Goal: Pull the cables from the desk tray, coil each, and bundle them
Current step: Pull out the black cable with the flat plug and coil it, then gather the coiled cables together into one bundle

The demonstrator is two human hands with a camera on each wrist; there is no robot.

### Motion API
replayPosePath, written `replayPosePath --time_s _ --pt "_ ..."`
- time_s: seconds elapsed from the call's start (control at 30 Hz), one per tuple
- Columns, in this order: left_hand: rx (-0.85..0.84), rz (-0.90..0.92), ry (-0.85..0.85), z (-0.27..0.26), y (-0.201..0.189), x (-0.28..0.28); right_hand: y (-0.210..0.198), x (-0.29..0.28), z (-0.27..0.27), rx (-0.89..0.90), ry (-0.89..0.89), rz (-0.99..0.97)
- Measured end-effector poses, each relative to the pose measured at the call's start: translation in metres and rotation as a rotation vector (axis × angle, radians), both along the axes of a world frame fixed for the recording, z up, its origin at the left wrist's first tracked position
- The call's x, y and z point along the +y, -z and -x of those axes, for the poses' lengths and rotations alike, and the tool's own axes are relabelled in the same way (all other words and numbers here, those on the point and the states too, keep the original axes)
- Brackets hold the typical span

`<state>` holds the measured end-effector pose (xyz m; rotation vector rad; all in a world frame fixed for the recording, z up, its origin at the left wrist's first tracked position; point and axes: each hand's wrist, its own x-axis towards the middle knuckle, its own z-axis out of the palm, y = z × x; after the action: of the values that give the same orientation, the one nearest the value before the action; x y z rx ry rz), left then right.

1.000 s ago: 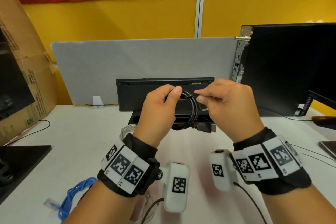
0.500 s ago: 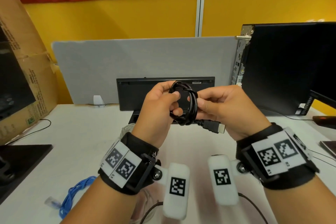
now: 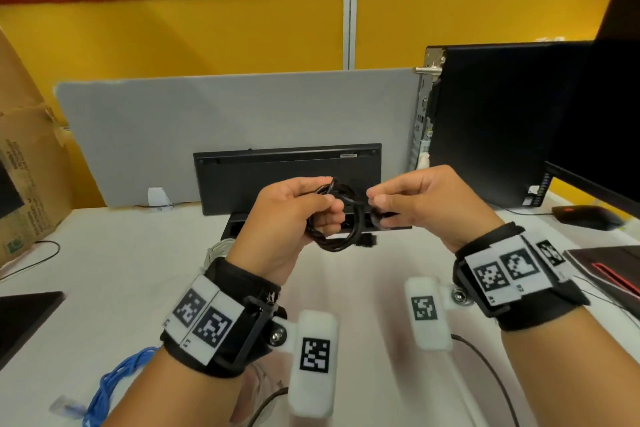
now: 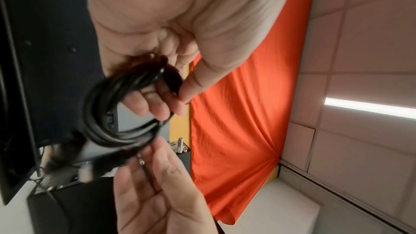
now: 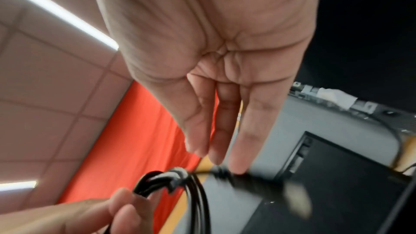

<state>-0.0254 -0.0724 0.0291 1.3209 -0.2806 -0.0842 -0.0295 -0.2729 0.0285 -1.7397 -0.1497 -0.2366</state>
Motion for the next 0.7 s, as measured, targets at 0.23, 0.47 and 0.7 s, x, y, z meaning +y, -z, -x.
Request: replayPosePath --time_s 0.23,0.47,0.7 --pt "0.043 0.071 -0.027 0.007 0.002 -0.019 0.007 -0.055 0.009 0.207 0.186 0.424" --pt "0.016 0.081 0.043 0.011 0.001 -0.021 0.018 -0.139 0.021 0.587 0.387 0.963" --pt "0.009 0.039 0.067 0.013 0.008 -0.025 0.055 -0.203 0.02 0.822 0.462 1.498"
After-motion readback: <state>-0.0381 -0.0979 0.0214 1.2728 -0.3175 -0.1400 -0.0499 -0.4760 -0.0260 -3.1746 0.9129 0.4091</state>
